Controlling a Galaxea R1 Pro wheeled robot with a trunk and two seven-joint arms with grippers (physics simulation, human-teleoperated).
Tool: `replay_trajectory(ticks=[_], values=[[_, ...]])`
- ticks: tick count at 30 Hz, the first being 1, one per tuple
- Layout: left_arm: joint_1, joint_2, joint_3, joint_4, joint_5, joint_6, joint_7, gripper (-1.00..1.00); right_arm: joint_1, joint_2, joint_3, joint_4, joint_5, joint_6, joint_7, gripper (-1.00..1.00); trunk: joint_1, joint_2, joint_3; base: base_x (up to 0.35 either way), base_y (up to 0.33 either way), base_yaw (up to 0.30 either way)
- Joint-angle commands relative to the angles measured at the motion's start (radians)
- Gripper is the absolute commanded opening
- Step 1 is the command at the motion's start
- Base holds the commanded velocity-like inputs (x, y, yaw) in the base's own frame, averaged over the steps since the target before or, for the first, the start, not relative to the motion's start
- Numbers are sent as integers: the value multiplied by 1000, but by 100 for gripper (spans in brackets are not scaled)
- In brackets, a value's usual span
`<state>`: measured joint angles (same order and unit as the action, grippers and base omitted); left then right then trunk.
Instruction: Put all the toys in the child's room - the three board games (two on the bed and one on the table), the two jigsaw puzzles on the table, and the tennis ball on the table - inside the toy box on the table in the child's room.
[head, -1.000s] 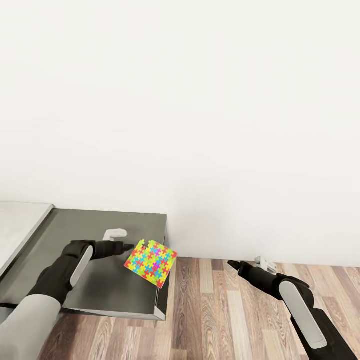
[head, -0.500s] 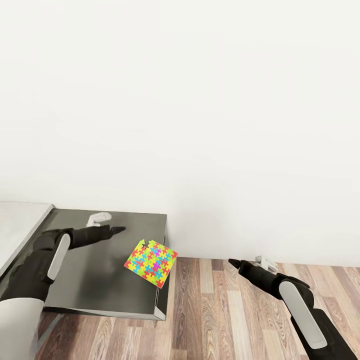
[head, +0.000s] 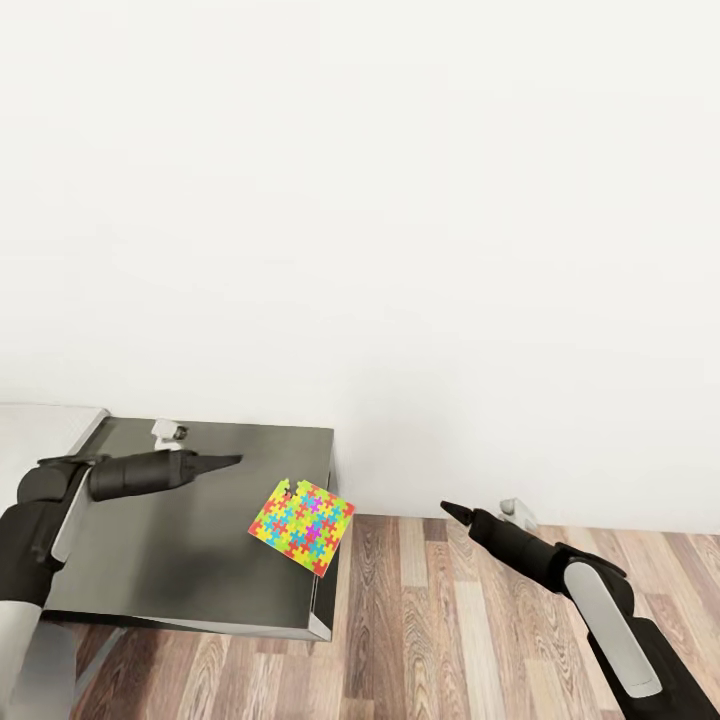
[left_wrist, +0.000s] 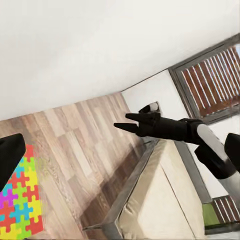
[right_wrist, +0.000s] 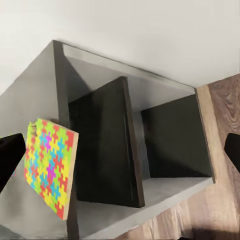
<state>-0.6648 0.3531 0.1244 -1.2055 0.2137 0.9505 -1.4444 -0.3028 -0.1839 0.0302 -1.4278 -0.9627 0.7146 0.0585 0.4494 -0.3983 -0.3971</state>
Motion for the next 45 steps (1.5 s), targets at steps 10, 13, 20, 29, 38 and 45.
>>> replay_trajectory(ticks=[10, 13, 20, 29, 38, 45], values=[[9, 3, 0, -1, 9, 13, -85, 100, 2, 6, -11, 0, -22, 29, 156, 100, 1, -2, -2, 0, 0, 0], [10, 2, 0, -1, 9, 14, -113, 100, 2, 10, -53, 34, -105, 39, 159, 100, 1, -2, -2, 0, 0, 0], [11, -4, -5, -5, 11, 28, -126, 100, -1, 22, -76, 177, -195, 33, 156, 100, 12, -23, -11, 0, 0, 0], [25, -4, -4, -39, 14, 57, -126, 100, -2, 93, -75, 208, -198, 15, 152, 100, 47, -86, -39, 0, 0, 0], [123, -46, -12, -214, 31, 97, -126, 100, -4, 168, -43, 209, -201, 26, 162, 100, 81, -149, -67, 0, 0, 0], [130, -68, -11, -226, 55, 97, -126, 100, -15, 172, -30, 213, -204, 31, 167, 100, 108, -198, -89, 0, 0, 0]])
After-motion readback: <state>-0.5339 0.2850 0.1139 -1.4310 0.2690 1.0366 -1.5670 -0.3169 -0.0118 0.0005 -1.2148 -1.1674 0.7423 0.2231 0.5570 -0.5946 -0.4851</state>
